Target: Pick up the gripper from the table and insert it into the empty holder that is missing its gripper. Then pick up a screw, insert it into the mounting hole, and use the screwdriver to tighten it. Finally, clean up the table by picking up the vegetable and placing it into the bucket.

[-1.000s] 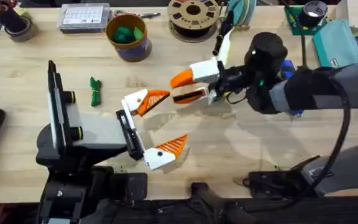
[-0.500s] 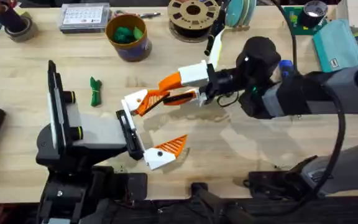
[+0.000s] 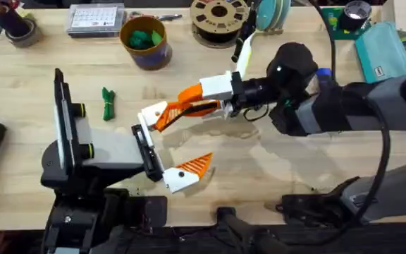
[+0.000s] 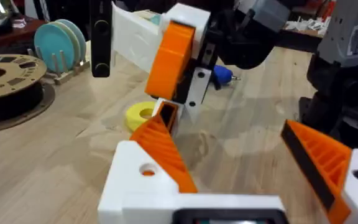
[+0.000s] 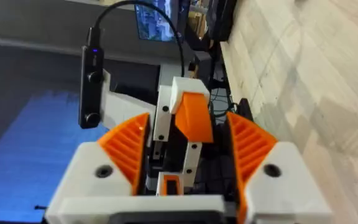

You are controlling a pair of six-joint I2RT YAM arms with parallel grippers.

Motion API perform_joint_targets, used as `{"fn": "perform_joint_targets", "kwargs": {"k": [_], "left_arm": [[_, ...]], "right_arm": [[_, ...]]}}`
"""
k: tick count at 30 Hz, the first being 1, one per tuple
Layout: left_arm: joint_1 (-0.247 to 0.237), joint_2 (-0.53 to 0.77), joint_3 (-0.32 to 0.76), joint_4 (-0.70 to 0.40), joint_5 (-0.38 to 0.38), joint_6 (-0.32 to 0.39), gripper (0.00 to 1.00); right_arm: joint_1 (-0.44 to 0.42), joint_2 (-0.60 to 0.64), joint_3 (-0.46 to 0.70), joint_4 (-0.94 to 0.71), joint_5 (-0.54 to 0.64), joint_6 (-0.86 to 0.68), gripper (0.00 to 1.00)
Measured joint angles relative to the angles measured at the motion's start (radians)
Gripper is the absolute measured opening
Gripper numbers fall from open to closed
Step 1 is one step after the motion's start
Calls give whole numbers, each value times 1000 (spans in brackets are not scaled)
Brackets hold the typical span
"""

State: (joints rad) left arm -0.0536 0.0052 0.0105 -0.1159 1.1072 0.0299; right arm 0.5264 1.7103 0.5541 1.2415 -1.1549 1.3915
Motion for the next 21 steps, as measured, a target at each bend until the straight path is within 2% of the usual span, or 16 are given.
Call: {"fn": "perform_joint_targets", "kwargs": {"k": [2,7,10,12,14,15,21], "left_arm": [[0,0,0,0,0,0,986],[0,0,0,0,0,0,986],[0,0,0,0,0,0,986],[0,0,0,0,0,1,986],[0,0,0,0,0,9,986],[0,0,0,0,0,8,986],[0,0,0,0,0,8,986]], "right_arm": [[4,0,0,0,0,0,645],[10,0,0,0,-2,0,598],[12,0,0,0,-5,0,440],[12,0,0,0,-8,0,275],[12,4,-2,-5,-10,2,68],[12,9,-2,-6,-12,4,23],[12,11,-2,0,-13,7,13]]}}
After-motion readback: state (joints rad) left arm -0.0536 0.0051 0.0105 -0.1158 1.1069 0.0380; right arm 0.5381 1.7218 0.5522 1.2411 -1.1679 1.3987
